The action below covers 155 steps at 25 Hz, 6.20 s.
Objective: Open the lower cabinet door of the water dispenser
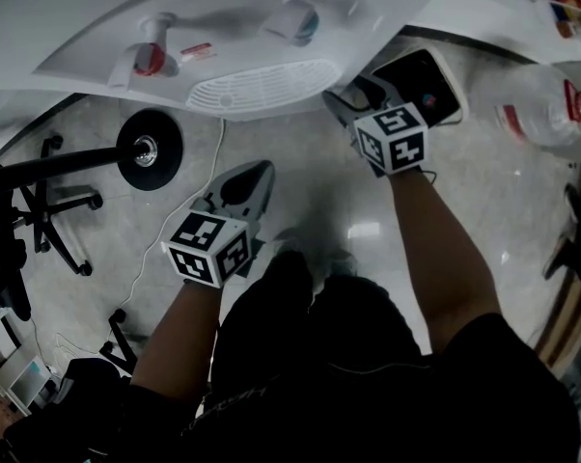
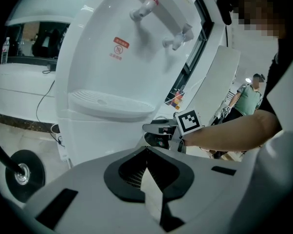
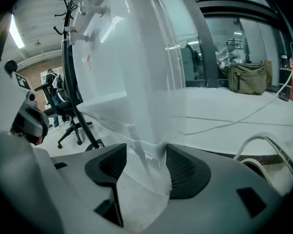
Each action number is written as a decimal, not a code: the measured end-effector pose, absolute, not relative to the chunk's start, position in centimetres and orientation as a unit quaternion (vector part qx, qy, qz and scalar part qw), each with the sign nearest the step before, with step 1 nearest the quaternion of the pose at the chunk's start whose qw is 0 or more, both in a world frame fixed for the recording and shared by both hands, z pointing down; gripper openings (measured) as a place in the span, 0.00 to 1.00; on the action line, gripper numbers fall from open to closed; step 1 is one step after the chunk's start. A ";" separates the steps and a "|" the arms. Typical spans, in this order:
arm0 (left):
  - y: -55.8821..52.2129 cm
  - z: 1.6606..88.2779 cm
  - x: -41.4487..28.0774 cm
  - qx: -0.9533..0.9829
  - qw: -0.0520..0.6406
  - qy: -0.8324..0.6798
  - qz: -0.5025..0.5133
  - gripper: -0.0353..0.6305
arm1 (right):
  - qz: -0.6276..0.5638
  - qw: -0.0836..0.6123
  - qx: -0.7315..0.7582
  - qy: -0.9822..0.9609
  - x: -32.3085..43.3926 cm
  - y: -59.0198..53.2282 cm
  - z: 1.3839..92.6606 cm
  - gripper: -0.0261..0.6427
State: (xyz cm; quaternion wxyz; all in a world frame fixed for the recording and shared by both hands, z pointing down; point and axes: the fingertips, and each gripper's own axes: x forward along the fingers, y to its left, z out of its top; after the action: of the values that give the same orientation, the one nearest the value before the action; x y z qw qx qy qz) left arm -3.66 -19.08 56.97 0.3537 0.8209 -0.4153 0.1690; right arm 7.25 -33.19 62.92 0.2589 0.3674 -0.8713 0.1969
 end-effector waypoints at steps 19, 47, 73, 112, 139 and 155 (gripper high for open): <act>-18.8 57.2 -4.4 0.813 0.368 -0.421 0.163 0.05 | 0.200 0.262 0.391 -0.859 7.5 -33.1 62.9 0.37; -15.8 56.3 -2.5 0.813 0.383 -0.408 0.163 0.05 | 0.224 0.285 0.352 -0.863 7.8 -28.6 62.8 0.34; -11.4 53.5 -2.8 0.780 0.423 -0.429 0.168 0.05 | 0.282 0.304 0.323 -0.851 7.0 -21.9 62.6 0.34; -7.8 53.0 -3.3 0.730 0.444 -0.500 0.144 0.05 | 0.185 0.362 0.218 -0.887 6.1 -19.1 59.6 0.34; -6.7 54.9 -6.4 0.724 0.453 -0.505 0.124 0.05 | 0.144 0.418 0.206 -0.873 3.9 -17.3 61.3 0.30; -3.6 54.0 -10.5 0.744 0.459 -0.464 0.140 0.05 | 0.201 0.420 0.268 -0.844 0.7 -12.6 61.2 0.30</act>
State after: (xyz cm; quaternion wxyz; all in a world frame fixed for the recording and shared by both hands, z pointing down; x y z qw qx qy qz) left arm -10.46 -3.62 54.00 0.4594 0.7445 -0.4637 0.1401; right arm 0.70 -12.59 61.19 0.4198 0.2675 -0.8437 0.2009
